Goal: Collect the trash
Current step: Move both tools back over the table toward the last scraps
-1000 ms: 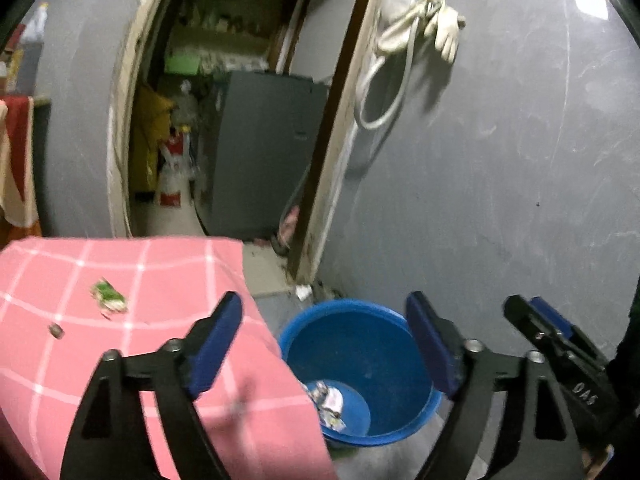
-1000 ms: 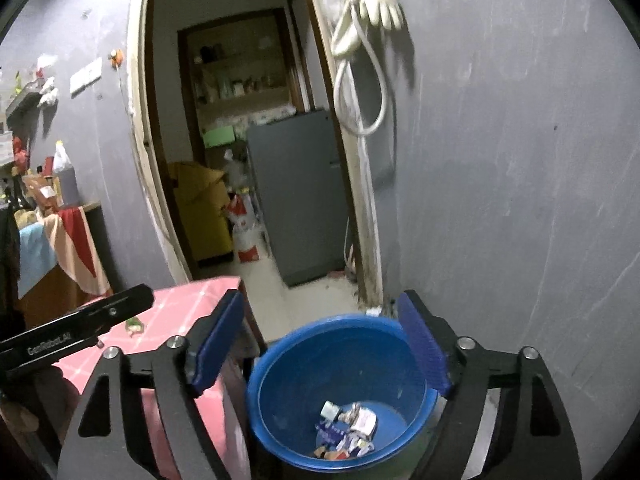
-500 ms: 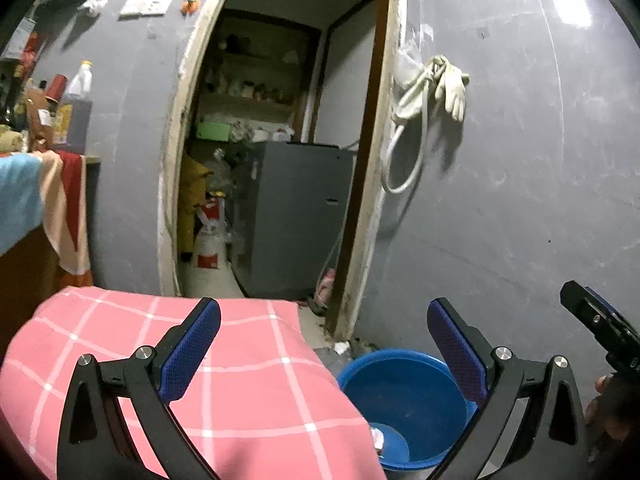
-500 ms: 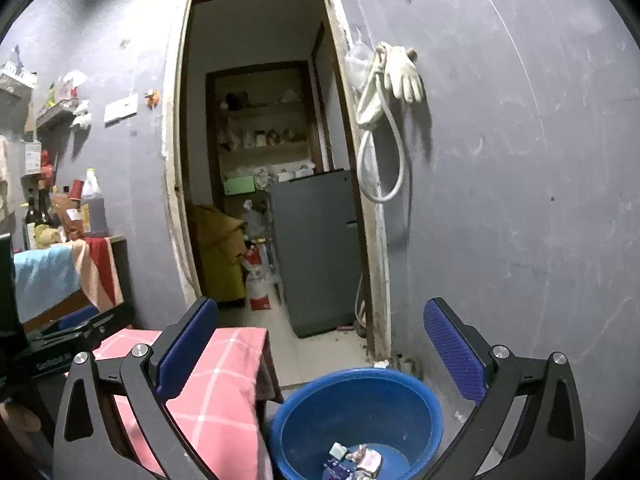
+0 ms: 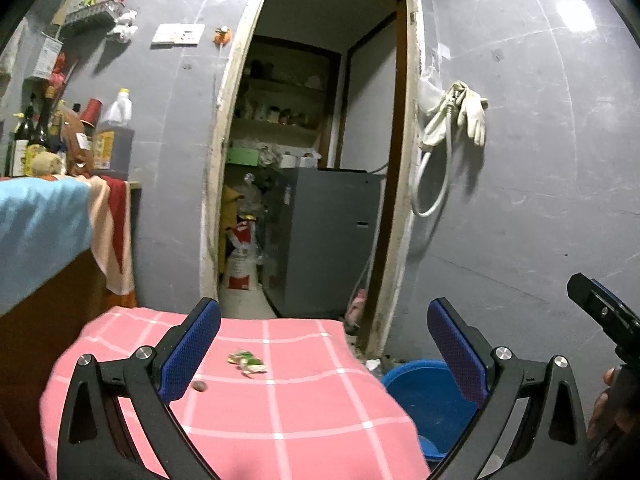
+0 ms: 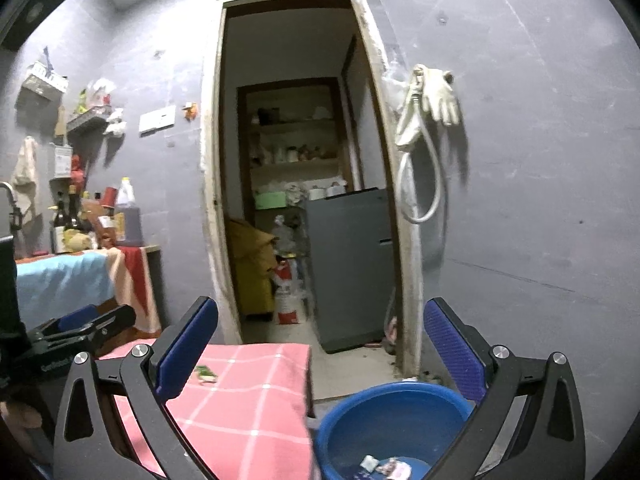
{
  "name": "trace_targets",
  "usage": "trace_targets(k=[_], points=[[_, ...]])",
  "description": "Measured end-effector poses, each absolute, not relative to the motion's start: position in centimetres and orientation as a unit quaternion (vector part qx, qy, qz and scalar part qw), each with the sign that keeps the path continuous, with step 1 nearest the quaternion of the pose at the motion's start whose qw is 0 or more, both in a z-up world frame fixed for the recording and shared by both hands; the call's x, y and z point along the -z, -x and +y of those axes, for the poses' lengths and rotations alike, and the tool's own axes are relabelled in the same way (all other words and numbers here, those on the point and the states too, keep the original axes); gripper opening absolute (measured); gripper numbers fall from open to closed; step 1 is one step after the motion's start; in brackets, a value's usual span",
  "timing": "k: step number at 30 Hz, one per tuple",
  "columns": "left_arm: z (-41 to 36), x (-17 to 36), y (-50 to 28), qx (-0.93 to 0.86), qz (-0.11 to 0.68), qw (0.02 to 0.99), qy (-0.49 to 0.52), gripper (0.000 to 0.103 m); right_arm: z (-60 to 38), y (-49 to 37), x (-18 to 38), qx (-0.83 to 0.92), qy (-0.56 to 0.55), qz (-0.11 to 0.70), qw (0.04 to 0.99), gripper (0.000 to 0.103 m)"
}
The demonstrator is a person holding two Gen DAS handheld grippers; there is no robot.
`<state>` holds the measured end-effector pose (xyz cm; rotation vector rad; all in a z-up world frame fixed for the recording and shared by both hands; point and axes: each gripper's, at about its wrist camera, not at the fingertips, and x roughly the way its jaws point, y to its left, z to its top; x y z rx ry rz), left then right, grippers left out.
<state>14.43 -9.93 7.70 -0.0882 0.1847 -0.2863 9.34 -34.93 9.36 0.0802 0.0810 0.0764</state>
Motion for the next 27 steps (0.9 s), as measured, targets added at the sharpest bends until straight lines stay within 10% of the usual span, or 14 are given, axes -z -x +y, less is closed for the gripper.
trace_targets(k=[27], points=[[1.2, -4.9, -16.1, 0.011, 0.072, 0.997, 0.035, 0.101, -23.4, -17.3, -6.7, -0.166, -0.022, 0.067, 0.984, 0.103]])
